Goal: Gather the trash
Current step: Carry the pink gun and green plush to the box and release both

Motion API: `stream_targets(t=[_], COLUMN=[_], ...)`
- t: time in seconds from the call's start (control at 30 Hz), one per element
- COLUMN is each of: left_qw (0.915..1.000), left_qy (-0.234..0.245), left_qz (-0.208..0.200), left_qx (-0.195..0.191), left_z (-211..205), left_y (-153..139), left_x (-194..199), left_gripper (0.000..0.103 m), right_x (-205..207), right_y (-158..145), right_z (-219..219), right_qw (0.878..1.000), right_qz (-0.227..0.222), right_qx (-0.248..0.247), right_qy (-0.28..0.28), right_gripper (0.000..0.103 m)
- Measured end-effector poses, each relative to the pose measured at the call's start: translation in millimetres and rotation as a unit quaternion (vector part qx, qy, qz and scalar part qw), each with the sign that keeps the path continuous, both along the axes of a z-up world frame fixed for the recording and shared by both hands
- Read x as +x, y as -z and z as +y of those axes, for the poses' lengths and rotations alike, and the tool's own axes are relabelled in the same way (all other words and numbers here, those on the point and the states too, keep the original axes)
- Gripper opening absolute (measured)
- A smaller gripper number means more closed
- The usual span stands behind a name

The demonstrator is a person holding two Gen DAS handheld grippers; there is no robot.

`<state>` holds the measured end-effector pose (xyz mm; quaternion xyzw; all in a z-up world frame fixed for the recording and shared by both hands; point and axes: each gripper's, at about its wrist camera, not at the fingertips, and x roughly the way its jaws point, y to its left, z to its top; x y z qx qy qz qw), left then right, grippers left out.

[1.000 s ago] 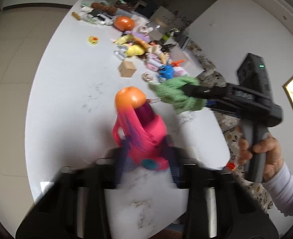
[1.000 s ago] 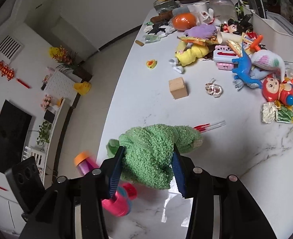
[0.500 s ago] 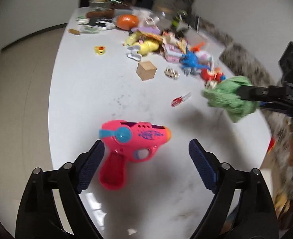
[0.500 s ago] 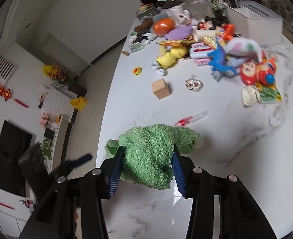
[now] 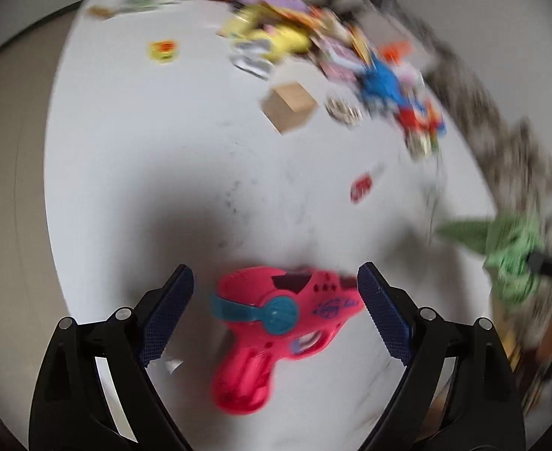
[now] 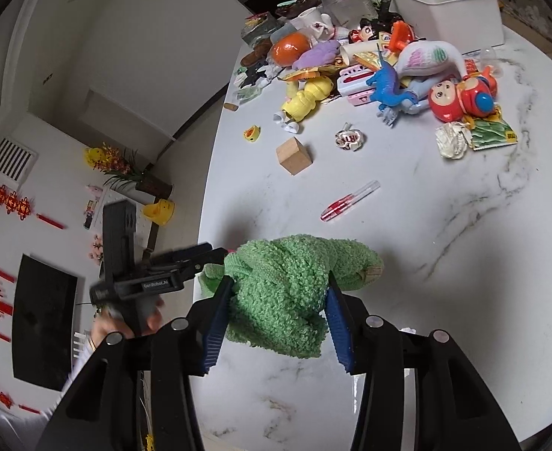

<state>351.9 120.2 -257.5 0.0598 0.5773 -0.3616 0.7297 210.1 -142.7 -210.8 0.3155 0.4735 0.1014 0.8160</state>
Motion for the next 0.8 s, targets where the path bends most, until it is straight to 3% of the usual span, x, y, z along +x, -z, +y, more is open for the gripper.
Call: stream_targets(t=[0.1, 0.2, 0.33, 0.5, 0.63, 0.7, 0.8], left_qw=[0.9956, 0.9831, 0.944, 0.9067, 0.8486, 0.8366, 0.8312], left_qy=[0.086, 0.17, 0.297, 0.371, 0.461, 0.48, 0.49], left_qz=[0.028, 0.03, -0.012, -0.028, -0.057, -0.054, -0.031], left_qx=[0.025, 0.062, 0.144, 0.198, 0.253, 0.258, 0.261], left_z=[-10, -22, -44, -67, -75, -78, -84], left_y=[-1, 2, 11, 28, 44, 49, 58], left_x=[-2, -17, -34, -35, -52, -52, -49], left_gripper=[0.086, 0.086, 0.086, 0.086, 0.086, 0.086, 0.087], right_x=[-4, -8, -12, -14, -16, -17, -20], right_y=[3, 7, 12, 16, 18, 20, 23], right_z=[-4, -6, -5, -2, -2, -3, -6], right_qw=[1.0, 1.0, 1.0, 1.0, 0.999, 0.999, 0.999], right_qz=[0.003, 0.007, 0.013, 0.016, 0.018, 0.019, 0.021], right_qx=[0.005, 0.01, 0.013, 0.019, 0.021, 0.023, 0.033], right_qy=[0.006, 0.011, 0.014, 0.019, 0.022, 0.029, 0.037], right_gripper=[0.047, 0.047, 0.049, 0.049, 0.049, 0.05, 0.05])
